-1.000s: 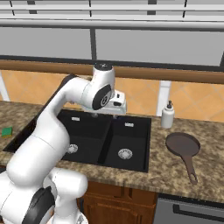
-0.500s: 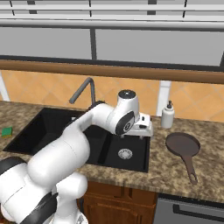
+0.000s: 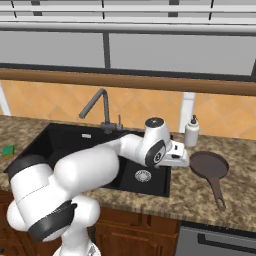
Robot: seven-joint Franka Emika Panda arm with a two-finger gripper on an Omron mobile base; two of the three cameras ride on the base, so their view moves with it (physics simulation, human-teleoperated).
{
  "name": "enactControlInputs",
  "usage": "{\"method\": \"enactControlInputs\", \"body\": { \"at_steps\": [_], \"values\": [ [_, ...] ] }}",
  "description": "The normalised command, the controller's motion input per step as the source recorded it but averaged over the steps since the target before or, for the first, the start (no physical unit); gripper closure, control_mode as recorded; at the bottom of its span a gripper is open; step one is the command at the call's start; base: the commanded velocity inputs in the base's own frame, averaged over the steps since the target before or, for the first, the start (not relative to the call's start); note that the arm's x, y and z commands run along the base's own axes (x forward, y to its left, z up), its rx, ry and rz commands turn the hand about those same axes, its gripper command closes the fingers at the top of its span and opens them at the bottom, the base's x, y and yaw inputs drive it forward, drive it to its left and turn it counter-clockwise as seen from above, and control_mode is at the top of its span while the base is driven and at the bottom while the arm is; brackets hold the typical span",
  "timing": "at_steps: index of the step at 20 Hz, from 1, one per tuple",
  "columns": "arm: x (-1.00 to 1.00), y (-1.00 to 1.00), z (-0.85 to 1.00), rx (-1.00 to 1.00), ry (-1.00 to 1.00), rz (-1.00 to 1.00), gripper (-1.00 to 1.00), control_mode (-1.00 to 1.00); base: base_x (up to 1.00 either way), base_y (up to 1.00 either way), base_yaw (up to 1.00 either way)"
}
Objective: Pick the pan and sponge and place them into the sink. Then turn on the water.
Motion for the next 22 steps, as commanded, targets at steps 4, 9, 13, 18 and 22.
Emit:
{"method": "enactControlInputs", "body": {
  "at_steps": [4,9,13,18,22],
  "values": [
    [0.0,-0.18,0.0,0.0,0.01,-0.01,-1.0,-1.0,0.0,0.0,0.0],
    [0.0,-0.15,-0.01,0.0,0.0,0.0,-1.0,-1.0,0.0,0.0,0.0],
    [0.1,-0.48,-0.13,0.0,0.07,0.0,-1.0,-1.0,0.0,0.0,0.0],
    [0.02,-0.6,-0.01,0.01,0.12,0.0,-1.0,-1.0,0.0,0.0,0.0],
    [0.0,-0.62,0.0,0.02,0.19,0.0,-1.0,-1.0,0.0,0.0,0.0]
  ]
}}
